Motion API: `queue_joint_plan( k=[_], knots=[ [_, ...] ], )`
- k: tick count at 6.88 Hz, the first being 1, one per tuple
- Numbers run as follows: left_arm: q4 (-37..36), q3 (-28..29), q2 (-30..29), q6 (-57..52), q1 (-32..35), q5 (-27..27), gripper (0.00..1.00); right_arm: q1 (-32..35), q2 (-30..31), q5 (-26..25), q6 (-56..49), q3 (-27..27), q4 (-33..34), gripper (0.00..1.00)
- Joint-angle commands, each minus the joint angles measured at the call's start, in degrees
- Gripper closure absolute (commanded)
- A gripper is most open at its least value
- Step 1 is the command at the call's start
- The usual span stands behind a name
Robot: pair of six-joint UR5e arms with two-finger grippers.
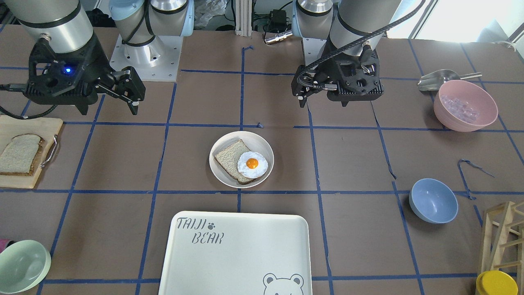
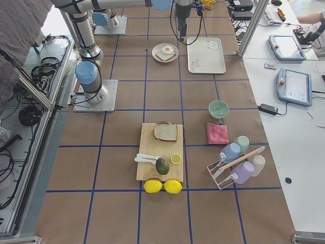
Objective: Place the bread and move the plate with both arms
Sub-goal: 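Move the right gripper to the bread slice on the wooden board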
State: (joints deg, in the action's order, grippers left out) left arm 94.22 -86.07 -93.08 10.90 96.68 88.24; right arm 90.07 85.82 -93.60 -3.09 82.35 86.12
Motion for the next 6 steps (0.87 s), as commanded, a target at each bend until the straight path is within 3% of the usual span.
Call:
queue_joint_plan(
  k=[1, 2, 3, 4, 6],
  knots=[
    [0.00, -0.41, 0.00, 0.08, 0.00, 0.00, 0.00, -4.78, -0.21, -4.66, -4.72, 0.27, -1.65, 0.00],
    [0.00, -0.85, -0.17, 0.35, 0.08, -0.09, 0.00, -9.17, -0.21, -4.75, -8.22, 3.06, 0.17, 0.00],
    [0.09, -0.76, -0.18, 0.70, 0.09, -0.09, 0.00, -14.96, -0.82, -5.44, -14.60, 7.00, 7.50, 0.00],
    [0.00, -0.76, -0.18, 0.70, 0.09, -0.09, 0.00, -21.89, -1.35, -5.36, -18.23, 13.22, 11.23, 0.00],
    [0.09, -0.85, -0.17, 0.79, 0.09, -0.09, 0.00, -35.09, -1.62, -4.66, -25.28, 26.75, 27.37, 0.00]
  ],
)
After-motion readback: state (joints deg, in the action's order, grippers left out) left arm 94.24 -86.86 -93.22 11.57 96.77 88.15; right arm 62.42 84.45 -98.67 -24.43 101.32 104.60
